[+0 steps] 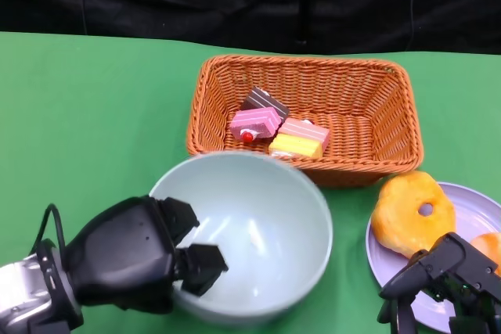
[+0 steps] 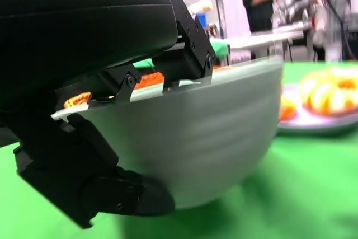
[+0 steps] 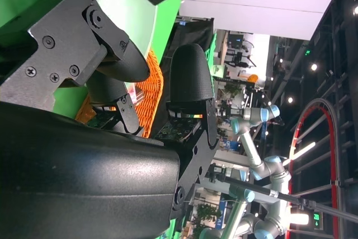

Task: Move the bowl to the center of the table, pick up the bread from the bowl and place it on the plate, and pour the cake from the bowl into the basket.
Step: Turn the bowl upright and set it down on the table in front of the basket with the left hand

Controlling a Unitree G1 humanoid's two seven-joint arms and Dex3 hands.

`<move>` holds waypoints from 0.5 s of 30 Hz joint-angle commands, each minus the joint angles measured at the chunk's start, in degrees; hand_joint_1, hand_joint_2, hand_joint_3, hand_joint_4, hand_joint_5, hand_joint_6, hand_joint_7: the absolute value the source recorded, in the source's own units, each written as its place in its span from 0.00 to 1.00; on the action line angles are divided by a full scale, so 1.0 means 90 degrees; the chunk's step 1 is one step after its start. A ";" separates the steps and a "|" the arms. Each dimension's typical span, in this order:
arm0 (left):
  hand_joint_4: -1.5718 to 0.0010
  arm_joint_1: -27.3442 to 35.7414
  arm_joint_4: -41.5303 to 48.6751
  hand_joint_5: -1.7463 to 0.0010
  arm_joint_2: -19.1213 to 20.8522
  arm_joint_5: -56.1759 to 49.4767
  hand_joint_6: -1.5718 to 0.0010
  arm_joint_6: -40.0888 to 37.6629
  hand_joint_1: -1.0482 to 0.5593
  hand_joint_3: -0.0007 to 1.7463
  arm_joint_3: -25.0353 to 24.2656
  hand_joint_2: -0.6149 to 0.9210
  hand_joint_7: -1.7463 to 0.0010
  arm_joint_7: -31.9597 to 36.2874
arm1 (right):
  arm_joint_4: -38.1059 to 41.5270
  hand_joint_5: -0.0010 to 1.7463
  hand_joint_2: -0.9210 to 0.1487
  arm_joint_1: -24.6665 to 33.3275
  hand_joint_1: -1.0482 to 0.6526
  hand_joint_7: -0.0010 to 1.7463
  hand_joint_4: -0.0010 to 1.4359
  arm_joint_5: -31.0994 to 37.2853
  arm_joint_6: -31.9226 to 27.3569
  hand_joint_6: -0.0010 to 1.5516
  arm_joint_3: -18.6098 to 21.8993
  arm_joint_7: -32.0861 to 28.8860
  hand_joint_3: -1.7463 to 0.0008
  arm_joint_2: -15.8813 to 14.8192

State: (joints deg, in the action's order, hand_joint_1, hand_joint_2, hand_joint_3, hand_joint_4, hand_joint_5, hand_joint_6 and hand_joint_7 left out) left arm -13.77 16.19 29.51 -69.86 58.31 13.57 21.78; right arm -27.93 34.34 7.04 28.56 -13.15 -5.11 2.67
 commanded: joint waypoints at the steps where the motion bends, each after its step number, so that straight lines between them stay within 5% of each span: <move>1: 0.41 -0.0161 0.0291 0.00 0.0325 -0.0451 0.41 -0.0476 0.42 0.02 0.0545 0.93 0.34 0.0562 | -0.0087 0.95 0.50 0.0034 0.61 0.83 0.51 0.0023 0.0040 0.41 0.0021 0.0000 0.18 -0.0025; 5: 0.41 -0.0324 0.0574 0.00 0.0391 -0.0872 0.39 -0.1205 0.44 0.01 0.1243 0.93 0.41 0.1002 | -0.0079 0.96 0.49 0.0015 0.61 0.83 0.51 -0.0020 0.0036 0.41 0.0020 0.0011 0.19 -0.0028; 10: 0.44 -0.0340 0.0590 0.02 0.0371 -0.0955 0.28 -0.2110 0.43 0.00 0.1852 0.91 0.77 0.0770 | -0.0044 0.95 0.51 -0.0034 0.61 0.83 0.51 0.0030 0.0084 0.42 0.0042 -0.0020 0.18 -0.0007; 15: 0.46 -0.0354 0.0621 0.18 0.0376 -0.0712 0.31 -0.2539 0.42 0.00 0.2211 0.94 0.79 0.0625 | -0.0059 0.96 0.51 -0.0021 0.61 0.83 0.51 0.0043 0.0043 0.42 0.0011 -0.0013 0.18 -0.0006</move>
State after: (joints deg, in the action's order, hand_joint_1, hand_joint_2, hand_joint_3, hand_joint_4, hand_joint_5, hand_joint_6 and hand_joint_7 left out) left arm -17.25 20.42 32.43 -75.97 36.35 31.80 30.20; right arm -27.95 34.06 7.06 28.60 -13.13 -5.16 2.69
